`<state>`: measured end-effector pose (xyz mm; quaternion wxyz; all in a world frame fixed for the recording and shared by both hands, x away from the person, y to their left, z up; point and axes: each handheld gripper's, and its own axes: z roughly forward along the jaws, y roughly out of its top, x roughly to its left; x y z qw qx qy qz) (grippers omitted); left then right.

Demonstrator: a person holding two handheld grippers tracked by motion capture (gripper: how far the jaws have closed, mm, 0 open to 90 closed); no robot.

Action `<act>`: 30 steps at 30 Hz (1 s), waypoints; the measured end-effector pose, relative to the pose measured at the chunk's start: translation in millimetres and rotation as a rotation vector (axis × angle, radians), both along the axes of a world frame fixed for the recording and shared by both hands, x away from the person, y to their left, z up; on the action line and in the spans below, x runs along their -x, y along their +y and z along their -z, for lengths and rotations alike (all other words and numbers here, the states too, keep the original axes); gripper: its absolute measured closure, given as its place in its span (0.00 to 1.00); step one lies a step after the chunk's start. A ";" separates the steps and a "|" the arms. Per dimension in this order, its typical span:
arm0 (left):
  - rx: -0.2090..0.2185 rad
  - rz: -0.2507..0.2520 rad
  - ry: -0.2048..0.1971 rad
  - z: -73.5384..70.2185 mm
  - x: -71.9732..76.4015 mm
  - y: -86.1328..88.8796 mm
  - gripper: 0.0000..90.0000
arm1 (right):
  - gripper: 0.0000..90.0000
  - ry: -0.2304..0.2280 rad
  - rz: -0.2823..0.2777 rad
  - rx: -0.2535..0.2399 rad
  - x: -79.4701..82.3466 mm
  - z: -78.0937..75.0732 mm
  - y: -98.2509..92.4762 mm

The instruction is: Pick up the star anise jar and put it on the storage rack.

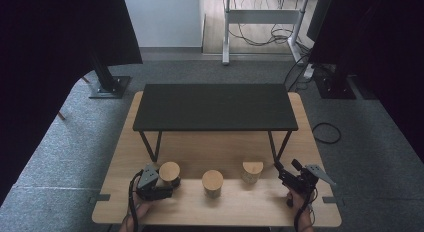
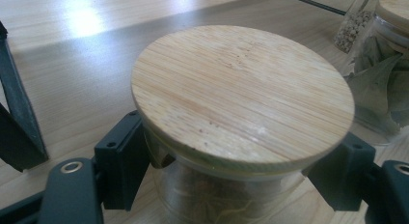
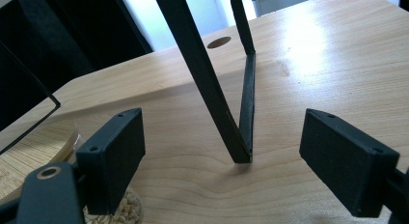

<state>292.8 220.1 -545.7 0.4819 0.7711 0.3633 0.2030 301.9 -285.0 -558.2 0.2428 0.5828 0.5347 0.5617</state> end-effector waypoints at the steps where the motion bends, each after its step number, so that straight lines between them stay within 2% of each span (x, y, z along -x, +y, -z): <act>1: 0.001 0.002 -0.002 0.3 0.1 0.4 0.26 | 0.17 0.000 0.000 0.000 0.0 0.0 0.1; 10: -0.019 0.005 -0.036 0.4 2.1 -1.0 0.28 | 0.17 0.000 0.000 -0.001 0.0 0.0 -0.1; 20: -0.036 0.026 -0.051 -0.4 4.1 -5.2 0.28 | 0.17 0.000 0.000 0.000 -0.1 0.0 -0.1; 30: -0.011 0.011 -0.081 -10.5 7.5 0.3 0.28 | 0.17 0.001 -0.002 -0.004 -0.1 0.1 -0.4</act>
